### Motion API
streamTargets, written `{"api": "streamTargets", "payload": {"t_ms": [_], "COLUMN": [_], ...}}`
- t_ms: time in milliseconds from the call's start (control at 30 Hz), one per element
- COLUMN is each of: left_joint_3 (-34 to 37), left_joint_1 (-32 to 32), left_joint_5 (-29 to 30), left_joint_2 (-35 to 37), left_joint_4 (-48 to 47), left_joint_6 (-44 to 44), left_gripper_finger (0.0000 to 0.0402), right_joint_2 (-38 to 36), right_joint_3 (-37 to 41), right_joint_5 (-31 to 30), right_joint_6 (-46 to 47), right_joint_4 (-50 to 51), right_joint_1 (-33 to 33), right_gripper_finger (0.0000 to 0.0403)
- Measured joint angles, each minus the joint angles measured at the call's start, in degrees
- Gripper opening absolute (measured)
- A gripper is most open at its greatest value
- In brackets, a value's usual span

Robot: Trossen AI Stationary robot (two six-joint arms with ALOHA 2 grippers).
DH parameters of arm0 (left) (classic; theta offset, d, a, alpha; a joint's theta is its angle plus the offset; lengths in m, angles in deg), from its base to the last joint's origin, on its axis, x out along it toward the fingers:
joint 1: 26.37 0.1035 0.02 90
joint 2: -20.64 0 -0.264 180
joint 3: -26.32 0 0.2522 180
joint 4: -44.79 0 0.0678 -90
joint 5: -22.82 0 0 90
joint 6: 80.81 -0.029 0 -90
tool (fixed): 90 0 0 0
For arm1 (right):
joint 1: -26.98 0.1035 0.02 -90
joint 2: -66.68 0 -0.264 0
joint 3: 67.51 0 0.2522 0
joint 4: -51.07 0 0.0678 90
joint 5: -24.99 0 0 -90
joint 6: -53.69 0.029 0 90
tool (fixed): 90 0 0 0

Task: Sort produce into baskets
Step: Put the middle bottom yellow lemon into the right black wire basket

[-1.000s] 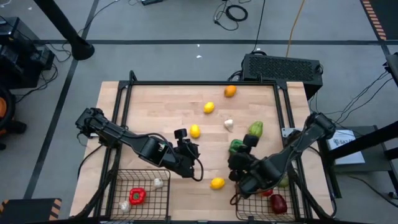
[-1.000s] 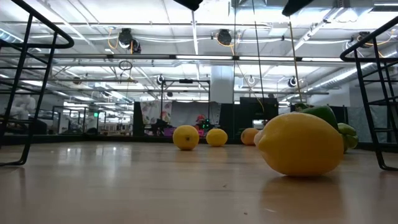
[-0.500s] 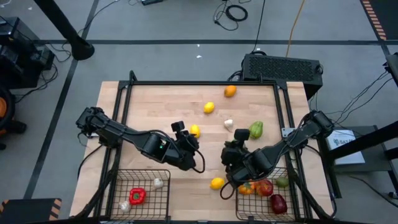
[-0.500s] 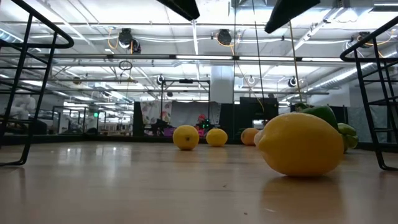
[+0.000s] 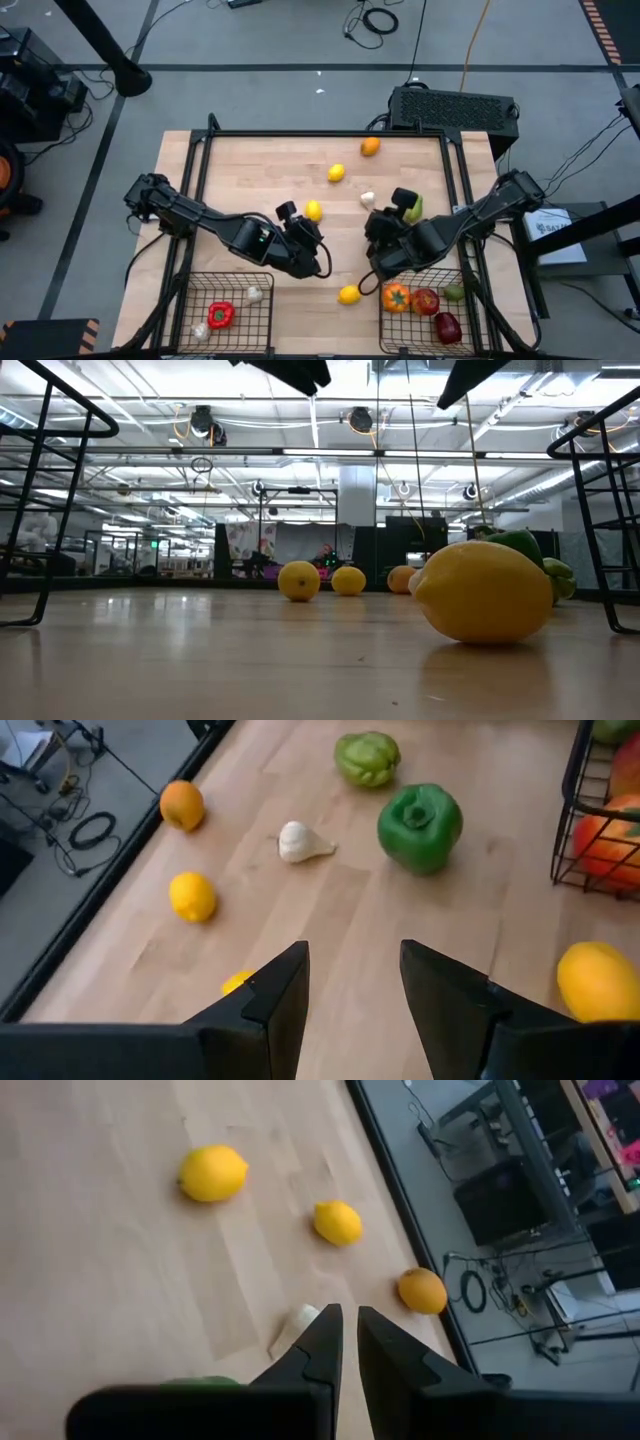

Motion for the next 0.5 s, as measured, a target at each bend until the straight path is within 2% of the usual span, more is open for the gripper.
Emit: {"api": "streamTargets", "payload": {"t_ms": [133, 267, 500], "left_joint_3": [-0.05, -0.02, 0.00], "left_joint_1": [0.02, 0.56, 0.93], "left_joint_5": [0.24, -0.64, -6.67], "left_joint_2": [-0.80, -2.14, -2.78], "left_joint_4": [0.89, 0.49, -2.58], "left_joint_6": [-2.17, -4.24, -7.25], "left_gripper_finger": [0.0166, 0.0166, 0.0166], "right_joint_2": [0.00, 0.07, -0.83], "right_joint_3": [0.00, 0.00, 0.05], "right_joint_5": [1.54, 13.17, 22.27], "right_joint_6": [0.32, -7.60, -12.94], "right_joint_4": [0.04, -0.41, -0.09], "right_joint_1": [-1.36, -4.91, -14.40], "right_gripper_finger": [0.0027, 0.0019, 0.0003]}}
